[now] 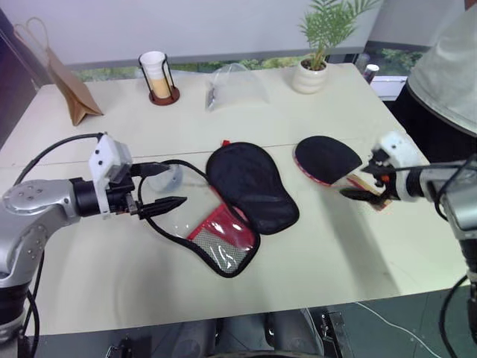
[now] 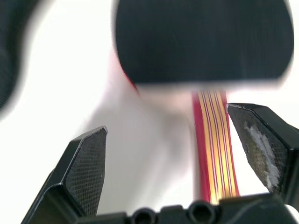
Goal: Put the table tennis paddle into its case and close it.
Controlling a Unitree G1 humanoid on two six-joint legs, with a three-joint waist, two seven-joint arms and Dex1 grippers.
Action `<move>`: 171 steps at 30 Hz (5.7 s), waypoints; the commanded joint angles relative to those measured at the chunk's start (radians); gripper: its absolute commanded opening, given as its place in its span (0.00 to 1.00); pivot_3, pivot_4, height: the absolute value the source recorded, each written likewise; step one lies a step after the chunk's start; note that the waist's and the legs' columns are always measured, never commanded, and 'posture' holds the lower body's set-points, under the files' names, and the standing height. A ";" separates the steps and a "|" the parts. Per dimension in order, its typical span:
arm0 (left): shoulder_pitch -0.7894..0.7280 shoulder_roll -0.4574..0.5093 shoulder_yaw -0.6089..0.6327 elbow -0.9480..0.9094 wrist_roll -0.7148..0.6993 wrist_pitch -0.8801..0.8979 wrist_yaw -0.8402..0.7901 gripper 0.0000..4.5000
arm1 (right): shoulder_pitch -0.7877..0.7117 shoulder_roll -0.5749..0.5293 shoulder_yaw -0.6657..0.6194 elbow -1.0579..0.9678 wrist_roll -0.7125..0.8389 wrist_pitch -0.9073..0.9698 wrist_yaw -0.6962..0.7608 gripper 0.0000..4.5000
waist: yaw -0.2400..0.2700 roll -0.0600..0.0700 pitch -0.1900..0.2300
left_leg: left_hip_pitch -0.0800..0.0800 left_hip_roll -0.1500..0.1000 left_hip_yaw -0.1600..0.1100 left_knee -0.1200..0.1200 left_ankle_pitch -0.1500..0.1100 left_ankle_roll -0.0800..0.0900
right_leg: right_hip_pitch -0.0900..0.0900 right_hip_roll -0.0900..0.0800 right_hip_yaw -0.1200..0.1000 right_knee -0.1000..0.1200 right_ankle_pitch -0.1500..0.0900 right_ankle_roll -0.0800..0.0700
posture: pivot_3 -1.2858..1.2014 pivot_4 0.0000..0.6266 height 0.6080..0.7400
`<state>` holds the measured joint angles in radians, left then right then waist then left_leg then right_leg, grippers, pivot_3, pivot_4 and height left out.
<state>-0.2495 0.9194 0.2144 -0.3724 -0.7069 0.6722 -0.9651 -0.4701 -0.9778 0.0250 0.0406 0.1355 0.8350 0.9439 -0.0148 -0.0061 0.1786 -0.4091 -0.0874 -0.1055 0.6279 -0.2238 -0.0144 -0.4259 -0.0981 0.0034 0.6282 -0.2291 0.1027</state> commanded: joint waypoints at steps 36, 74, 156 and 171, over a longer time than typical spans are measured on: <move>-0.128 -0.005 -0.103 0.019 0.015 -0.010 -0.149 1.00 | -0.134 0.203 -0.162 -0.538 0.211 0.696 -0.235 0.22 | 0.008 0.001 0.001 | -0.001 0.001 0.000 0.001 0.000 0.001 | 0.000 0.001 0.000 0.000 0.000 0.001 | 0.52 0.24 1.00; -0.067 0.019 -0.065 0.009 0.045 -0.024 -0.140 1.00 | -0.077 0.638 0.065 -0.610 0.243 0.743 -0.654 0.99 | 0.000 0.001 0.001 | -0.001 0.000 -0.002 0.001 0.000 0.001 | -0.001 0.002 -0.001 0.001 0.002 0.003 | 0.52 0.24 1.00; -0.424 -0.284 -0.223 0.419 0.273 -0.286 -0.373 1.00 | -0.283 0.123 0.196 0.134 0.381 0.129 0.184 0.99 | 0.001 0.000 0.004 | -0.010 -0.001 -0.002 0.013 -0.004 0.008 | -0.001 0.000 -0.003 -0.001 0.006 0.010 | 0.52 0.24 1.00; -0.198 -0.025 -0.041 0.015 0.024 -0.001 -0.294 1.00 | -0.394 0.300 0.311 0.470 0.196 0.013 0.329 0.99 | 0.000 0.001 0.004 | -0.009 -0.001 -0.002 0.016 -0.004 0.007 | 0.000 0.001 -0.003 0.001 0.006 0.009 | 0.52 0.24 1.00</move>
<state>-0.4385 0.8836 0.1374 -0.3247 -0.6567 0.6703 -1.2744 -0.8509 -0.6927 0.3304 0.4897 0.3476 0.8597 1.2621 -0.0150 -0.0051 0.1826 -0.4168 -0.0885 -0.1078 0.6436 -0.2280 -0.0072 -0.4254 -0.0970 0.0004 0.6290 -0.2235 0.1119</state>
